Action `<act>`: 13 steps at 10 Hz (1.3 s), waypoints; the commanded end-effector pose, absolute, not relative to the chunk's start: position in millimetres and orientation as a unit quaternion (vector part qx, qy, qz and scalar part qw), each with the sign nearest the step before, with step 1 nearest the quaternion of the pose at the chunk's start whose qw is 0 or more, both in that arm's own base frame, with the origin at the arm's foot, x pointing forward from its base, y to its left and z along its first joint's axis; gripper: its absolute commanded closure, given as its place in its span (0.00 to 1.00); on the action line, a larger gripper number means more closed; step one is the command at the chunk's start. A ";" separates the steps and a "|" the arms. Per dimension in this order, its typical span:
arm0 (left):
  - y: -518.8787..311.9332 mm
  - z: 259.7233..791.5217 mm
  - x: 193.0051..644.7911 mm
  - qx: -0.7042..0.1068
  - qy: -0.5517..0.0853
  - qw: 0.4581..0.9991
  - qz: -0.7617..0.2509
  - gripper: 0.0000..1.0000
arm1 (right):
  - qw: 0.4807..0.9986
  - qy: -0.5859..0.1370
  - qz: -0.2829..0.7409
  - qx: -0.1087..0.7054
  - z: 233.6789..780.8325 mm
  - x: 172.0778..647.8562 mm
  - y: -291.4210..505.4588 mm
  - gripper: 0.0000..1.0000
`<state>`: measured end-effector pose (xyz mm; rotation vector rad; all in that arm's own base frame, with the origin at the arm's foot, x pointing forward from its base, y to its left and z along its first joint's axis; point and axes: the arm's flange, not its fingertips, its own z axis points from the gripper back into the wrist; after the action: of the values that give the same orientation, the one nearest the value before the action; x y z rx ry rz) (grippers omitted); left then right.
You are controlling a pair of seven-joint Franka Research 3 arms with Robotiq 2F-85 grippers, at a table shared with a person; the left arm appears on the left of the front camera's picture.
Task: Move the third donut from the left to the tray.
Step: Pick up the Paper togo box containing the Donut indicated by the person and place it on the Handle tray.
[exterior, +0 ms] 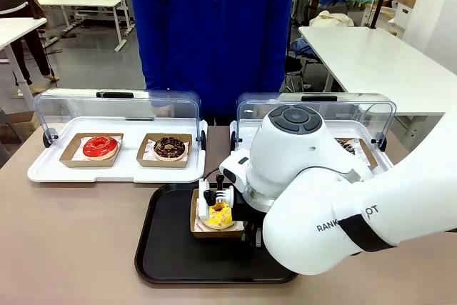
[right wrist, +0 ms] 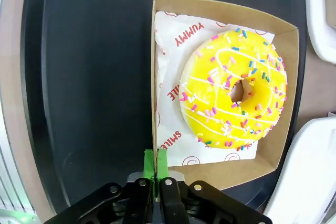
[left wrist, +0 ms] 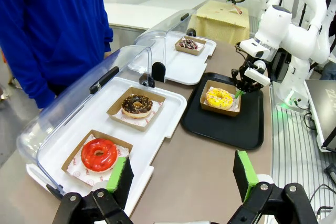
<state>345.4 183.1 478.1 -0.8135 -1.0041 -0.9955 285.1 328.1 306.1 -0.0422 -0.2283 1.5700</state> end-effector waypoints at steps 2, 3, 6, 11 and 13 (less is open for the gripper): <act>182.8 479.6 344.7 -0.365 -0.455 0.677 -0.449 0.00 | 0.705 -0.105 0.701 -0.008 295.6 248.8 286.7 1.00; 182.8 479.6 344.7 -0.365 -0.455 0.677 -0.449 0.00 | 0.705 -0.106 0.701 -0.004 296.1 249.7 286.1 1.00; 182.8 479.6 344.7 -0.365 -0.455 0.677 -0.449 0.00 | 0.702 -0.113 0.703 0.005 304.4 249.9 283.2 0.00; 182.8 479.6 344.7 -0.365 -0.455 0.677 -0.449 0.00 | 0.700 -0.135 0.701 0.006 341.1 245.7 278.5 0.00; 182.8 479.6 344.7 -0.365 -0.455 0.677 -0.449 0.00 | 0.698 -0.132 0.704 0.002 356.4 241.6 277.1 0.00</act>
<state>345.4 183.1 478.1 -0.8135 -1.0041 -0.9955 279.3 325.0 359.6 -0.0204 -0.3009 1.5395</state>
